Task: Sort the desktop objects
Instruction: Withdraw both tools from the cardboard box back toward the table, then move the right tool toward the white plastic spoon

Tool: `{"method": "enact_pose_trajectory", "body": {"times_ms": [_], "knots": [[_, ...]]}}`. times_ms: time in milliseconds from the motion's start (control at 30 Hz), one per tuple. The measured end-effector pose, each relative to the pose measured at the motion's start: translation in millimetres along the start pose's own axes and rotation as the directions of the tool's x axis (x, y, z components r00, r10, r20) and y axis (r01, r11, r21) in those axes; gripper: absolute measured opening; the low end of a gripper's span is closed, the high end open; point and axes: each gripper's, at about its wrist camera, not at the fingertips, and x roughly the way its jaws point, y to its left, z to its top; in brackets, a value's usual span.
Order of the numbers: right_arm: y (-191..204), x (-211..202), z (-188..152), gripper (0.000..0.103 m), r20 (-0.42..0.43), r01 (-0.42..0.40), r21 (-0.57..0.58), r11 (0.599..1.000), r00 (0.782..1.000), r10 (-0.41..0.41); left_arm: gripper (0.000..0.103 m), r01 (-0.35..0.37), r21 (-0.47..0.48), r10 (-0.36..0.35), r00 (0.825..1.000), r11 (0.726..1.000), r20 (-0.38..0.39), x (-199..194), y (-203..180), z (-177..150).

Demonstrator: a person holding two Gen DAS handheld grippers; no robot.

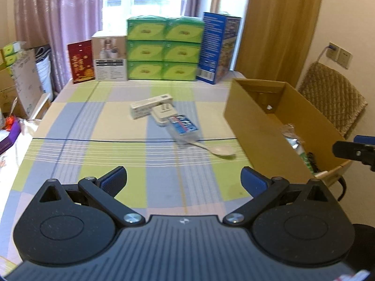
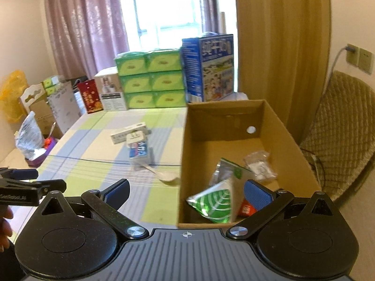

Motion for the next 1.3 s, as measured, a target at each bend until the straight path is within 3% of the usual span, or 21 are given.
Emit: {"method": "enact_pose_trajectory", "body": {"times_ms": [267,533,767,967,1133,1300], "knots": [[28,10,5,0.101,0.030,-0.037,-0.037,0.999,0.999,0.039,0.102,-0.047,0.012,0.047,0.999,0.999,-0.002,9,30,2],[58,35,7,0.101,0.021,-0.071,-0.086,0.994,0.997,0.073,0.102,-0.039,-0.001,0.039,0.999,0.999,-0.021,25,55,4],[86,75,1,0.101,-0.022,-0.109,-0.144,0.984,0.994,0.107,0.102,-0.040,-0.011,0.040,0.998,0.999,-0.044,48,77,9],[97,121,-8,0.101,-0.059,-0.091,-0.176,0.980,0.995,0.082,0.102,-0.041,0.000,0.040,0.998,0.999,-0.055,73,89,10],[100,157,-17,0.084,-0.098,-0.062,-0.228,0.972,0.994,0.041,0.102,-0.040,0.022,0.041,0.997,0.999,-0.069,101,95,10],[94,197,-22,0.077,-0.134,-0.026,-0.270,0.962,0.991,-0.011,0.102,-0.038,0.027,0.040,0.996,0.999,-0.079,127,99,7]]}}
